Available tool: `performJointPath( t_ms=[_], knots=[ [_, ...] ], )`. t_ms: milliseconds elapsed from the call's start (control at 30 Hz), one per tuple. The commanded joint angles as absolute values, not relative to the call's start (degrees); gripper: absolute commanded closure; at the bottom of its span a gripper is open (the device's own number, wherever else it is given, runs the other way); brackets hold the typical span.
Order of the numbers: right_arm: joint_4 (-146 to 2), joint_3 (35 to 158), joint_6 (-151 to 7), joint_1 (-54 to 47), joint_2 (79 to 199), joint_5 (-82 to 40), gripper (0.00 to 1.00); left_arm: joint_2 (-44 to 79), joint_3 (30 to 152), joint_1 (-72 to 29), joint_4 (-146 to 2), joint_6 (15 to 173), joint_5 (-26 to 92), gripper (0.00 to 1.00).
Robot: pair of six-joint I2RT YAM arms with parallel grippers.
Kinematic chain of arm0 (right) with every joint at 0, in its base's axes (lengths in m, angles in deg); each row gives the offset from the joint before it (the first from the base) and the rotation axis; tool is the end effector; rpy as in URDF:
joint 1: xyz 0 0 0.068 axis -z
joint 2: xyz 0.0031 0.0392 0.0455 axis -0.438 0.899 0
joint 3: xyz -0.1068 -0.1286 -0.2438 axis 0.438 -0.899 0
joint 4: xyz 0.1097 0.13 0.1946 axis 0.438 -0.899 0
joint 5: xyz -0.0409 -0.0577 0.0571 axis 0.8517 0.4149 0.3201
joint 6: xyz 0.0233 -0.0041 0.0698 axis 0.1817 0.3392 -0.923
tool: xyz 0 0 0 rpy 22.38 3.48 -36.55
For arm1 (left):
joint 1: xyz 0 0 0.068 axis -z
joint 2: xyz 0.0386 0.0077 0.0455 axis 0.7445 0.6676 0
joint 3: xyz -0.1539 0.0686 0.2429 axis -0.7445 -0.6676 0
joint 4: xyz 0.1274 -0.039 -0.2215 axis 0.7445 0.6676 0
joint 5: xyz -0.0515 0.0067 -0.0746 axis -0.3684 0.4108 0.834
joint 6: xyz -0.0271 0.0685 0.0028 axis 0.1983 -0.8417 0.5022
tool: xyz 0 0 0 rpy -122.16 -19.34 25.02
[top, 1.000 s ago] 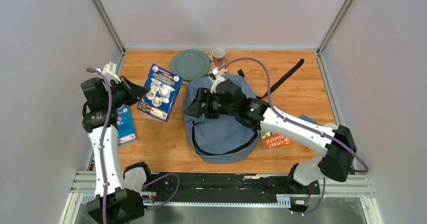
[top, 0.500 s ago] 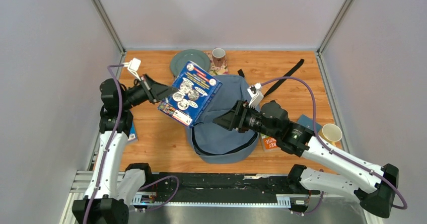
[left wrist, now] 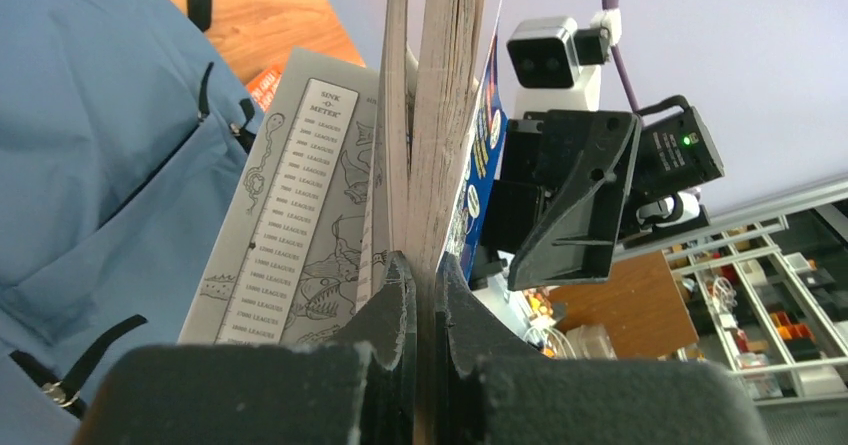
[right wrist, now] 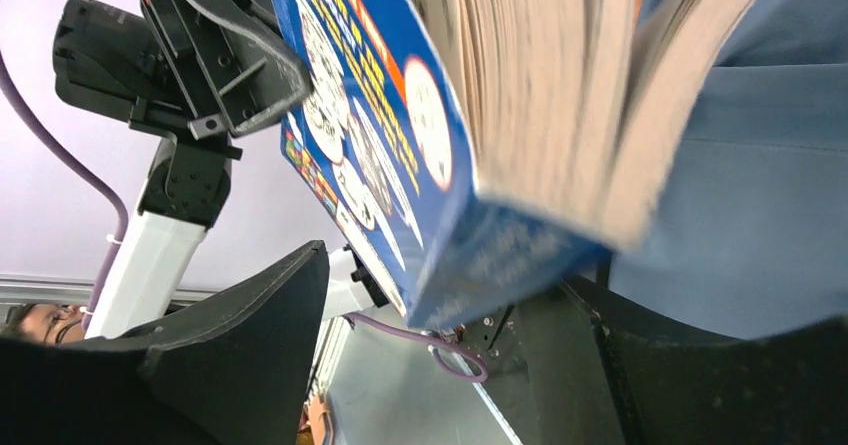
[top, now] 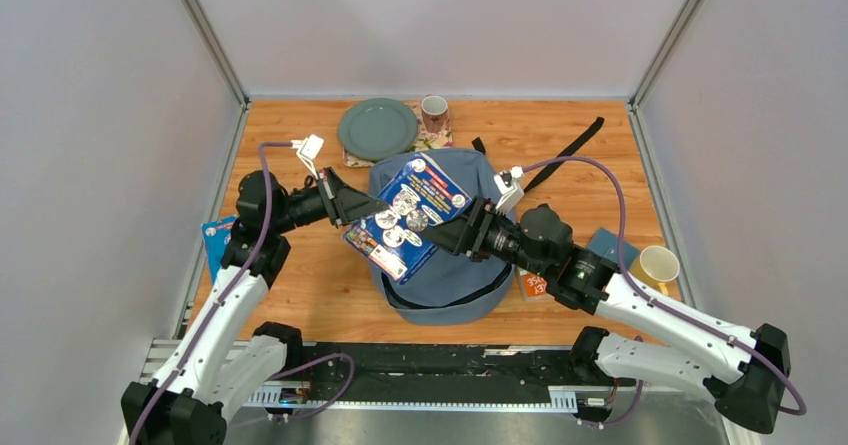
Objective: Pack the student bag
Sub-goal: Pick up the book from the center of the board.
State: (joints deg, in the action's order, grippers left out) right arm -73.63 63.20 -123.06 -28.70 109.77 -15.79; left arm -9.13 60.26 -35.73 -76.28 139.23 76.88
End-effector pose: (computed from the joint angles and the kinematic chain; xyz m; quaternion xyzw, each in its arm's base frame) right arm 0.1266 0.1836 0.3331 0.0051 0.7745 0.5357 0.3363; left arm 0.1739 -0.0881 0.3561 0.0477 0.7087 -0.6153 0.3419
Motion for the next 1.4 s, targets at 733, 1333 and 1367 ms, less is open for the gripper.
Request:
performJointPath(
  t_ms=[733, 1333, 1367],
  knots=[
    [-55.95, 59.59, -120.65, -28.87, 104.94, -26.11, 1.00, -13.00, 56.57, -28.43, -73.77, 132.90, 71.58, 0.24],
    [-65.06, 68.28, -107.39, -28.87, 106.78, -47.99, 1.00, -8.07, 55.17, -23.25, -101.02, 144.59, 85.47, 0.22],
    [-66.12, 69.07, -106.33, -28.87, 107.13, -50.09, 1.00, -7.99, 55.25, -23.07, -100.93, 144.59, 86.17, 0.22]
  ],
)
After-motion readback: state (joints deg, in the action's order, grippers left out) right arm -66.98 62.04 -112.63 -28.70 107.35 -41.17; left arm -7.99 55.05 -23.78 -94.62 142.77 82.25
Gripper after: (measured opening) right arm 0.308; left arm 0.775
